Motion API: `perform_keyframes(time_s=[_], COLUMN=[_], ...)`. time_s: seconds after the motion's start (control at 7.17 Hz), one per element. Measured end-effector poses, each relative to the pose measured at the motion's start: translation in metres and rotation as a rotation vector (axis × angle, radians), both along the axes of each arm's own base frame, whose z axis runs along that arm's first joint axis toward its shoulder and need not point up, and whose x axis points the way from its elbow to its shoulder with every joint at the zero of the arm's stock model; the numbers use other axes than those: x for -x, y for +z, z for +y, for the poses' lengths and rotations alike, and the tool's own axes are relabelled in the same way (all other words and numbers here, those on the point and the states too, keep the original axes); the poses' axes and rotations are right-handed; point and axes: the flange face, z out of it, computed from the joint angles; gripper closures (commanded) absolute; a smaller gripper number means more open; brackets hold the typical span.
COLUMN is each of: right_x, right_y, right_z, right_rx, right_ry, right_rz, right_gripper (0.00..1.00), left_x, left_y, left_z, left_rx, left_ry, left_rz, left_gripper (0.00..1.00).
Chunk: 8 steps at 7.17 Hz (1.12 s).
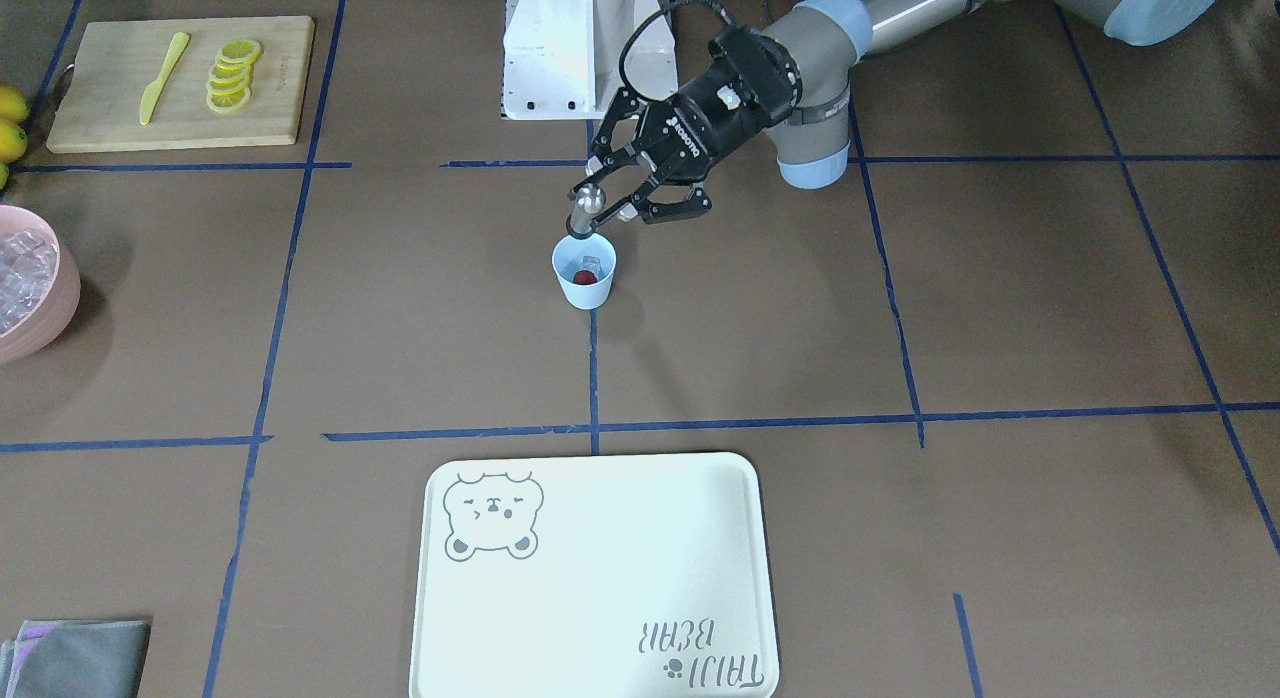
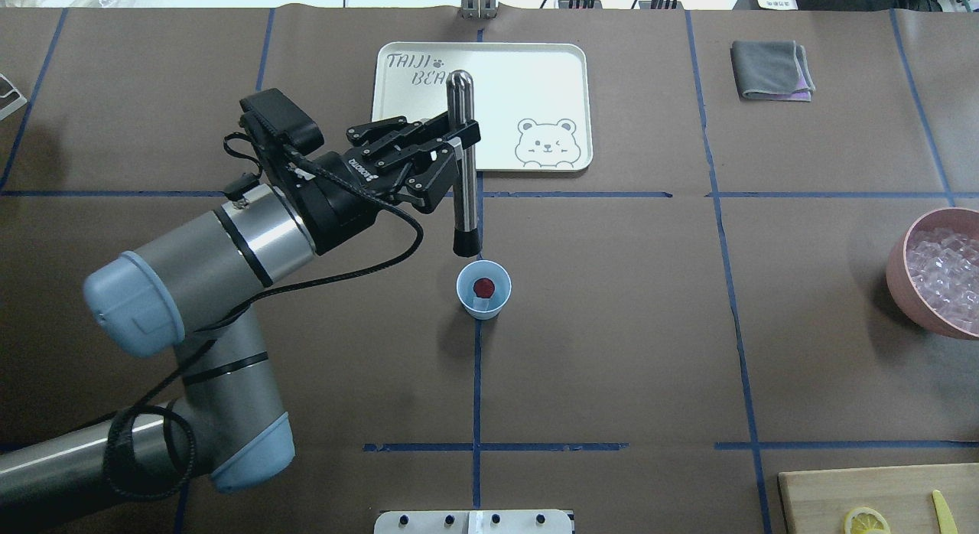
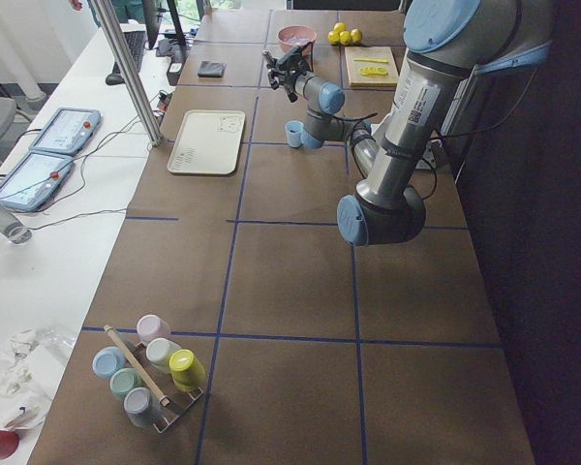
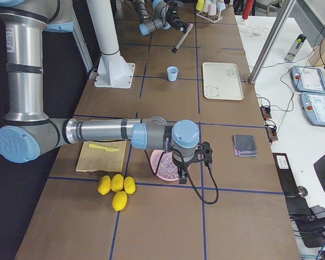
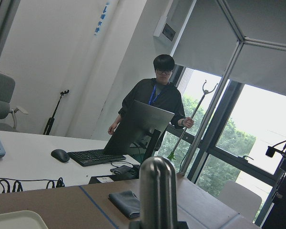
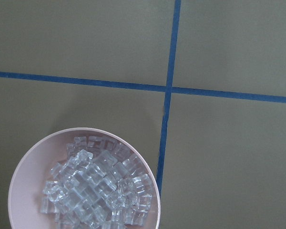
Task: Mash ice and strawberries in cup
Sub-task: 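Lift the muddler out of the cup and move it back, then lower the muddler onto the table near its start spot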
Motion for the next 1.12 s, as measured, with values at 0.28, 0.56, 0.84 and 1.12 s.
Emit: perform_keyframes(time_s=[0.28, 0.56, 0.84, 1.12], right_x=[0.000, 0.000, 0.001, 0.001], right_y=[-0.005, -0.015, -0.021, -0.023], right_z=[0.001, 0.004, 0.012, 0.018], right_rx=[-0.007, -0.024, -0.033, -0.034], right_ry=[0.004, 0.006, 0.007, 0.008], right_rz=[0.000, 0.001, 0.001, 0.001], right_gripper=[0.01, 0.01, 0.01, 0.01], left_x=[0.047, 0.076, 0.134, 0.177], left_y=[0.010, 0.057, 0.119, 0.176], left_z=[0.001, -0.029, -0.069, -0.086], left_rx=[0.132, 0.324, 0.568, 0.806], left_ry=[-0.008, 0.048, 0.203, 0.345], left_rz=[-0.164, -0.318, -0.448, -0.528], left_gripper=[1.00, 1.00, 1.00, 1.00])
